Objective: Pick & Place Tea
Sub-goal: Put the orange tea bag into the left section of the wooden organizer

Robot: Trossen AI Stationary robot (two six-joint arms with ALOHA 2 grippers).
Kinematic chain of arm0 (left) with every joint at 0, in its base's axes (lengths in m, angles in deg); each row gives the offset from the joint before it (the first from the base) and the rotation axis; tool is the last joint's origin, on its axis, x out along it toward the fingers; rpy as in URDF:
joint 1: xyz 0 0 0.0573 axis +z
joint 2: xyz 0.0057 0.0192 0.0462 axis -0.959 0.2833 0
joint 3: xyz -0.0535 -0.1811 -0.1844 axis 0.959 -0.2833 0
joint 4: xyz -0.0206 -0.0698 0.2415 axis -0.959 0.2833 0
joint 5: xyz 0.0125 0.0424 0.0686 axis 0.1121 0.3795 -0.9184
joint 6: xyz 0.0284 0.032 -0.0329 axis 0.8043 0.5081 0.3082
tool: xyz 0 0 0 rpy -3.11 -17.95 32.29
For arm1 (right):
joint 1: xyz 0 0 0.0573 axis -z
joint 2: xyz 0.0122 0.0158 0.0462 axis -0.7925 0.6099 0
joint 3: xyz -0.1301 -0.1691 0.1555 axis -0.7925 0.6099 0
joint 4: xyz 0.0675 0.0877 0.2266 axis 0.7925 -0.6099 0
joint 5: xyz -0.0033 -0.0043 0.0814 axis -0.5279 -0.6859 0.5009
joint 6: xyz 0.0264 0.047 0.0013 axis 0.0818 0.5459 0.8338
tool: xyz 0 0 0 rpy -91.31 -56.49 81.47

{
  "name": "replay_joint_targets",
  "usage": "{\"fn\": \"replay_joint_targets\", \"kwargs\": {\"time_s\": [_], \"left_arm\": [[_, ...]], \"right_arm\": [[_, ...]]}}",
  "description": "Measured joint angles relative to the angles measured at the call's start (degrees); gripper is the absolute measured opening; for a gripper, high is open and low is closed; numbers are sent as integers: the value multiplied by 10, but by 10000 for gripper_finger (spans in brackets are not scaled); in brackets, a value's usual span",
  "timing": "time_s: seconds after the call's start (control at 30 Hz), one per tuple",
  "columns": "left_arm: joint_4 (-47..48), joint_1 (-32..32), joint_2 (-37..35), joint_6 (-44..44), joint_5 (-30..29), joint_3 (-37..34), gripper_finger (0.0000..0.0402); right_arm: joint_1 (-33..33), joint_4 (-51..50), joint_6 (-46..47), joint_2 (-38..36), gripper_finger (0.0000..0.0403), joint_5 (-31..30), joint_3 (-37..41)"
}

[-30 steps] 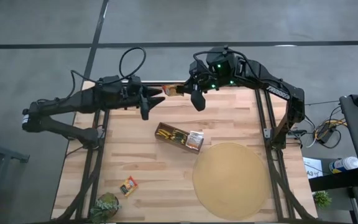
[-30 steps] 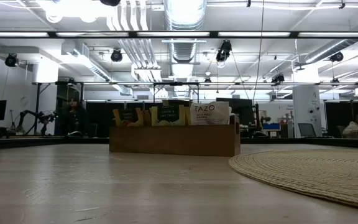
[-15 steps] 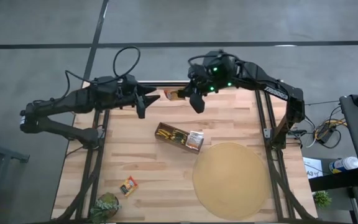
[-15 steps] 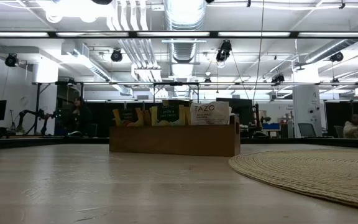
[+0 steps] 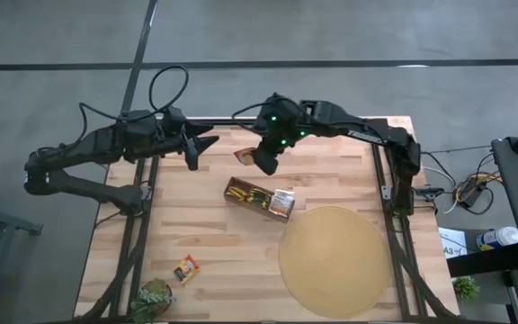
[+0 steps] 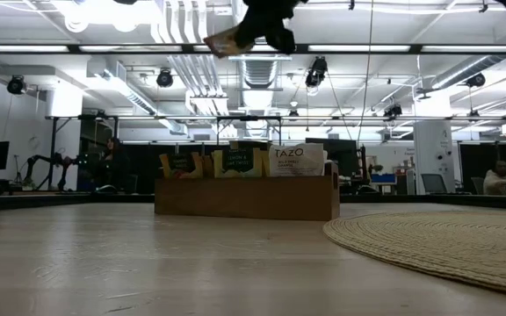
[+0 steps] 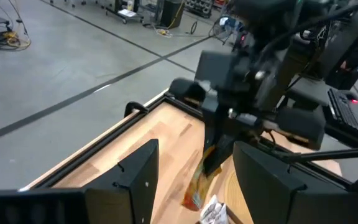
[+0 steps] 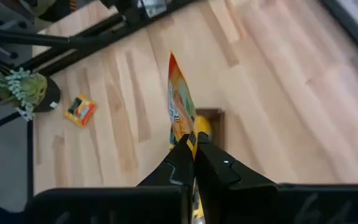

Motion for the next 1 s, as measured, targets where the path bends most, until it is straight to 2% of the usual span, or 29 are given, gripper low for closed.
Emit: {"fn": "replay_joint_targets", "kwargs": {"time_s": [0.37, 0.6, 0.87, 1.0], "left_arm": [[42, 0, -28, 5, -1, 0, 200], [56, 0, -31, 15, -1, 0, 200], [65, 0, -31, 19, -1, 0, 200], [67, 0, -35, 19, -1, -1, 200]], "right_arm": [[2, -19, 43, 80, 8, 50, -1], [2, -20, 60, 118, 8, 52, -7], [2, -44, 63, 175, 8, 54, -84], [2, -96, 55, 210, 8, 52, -138]]}}
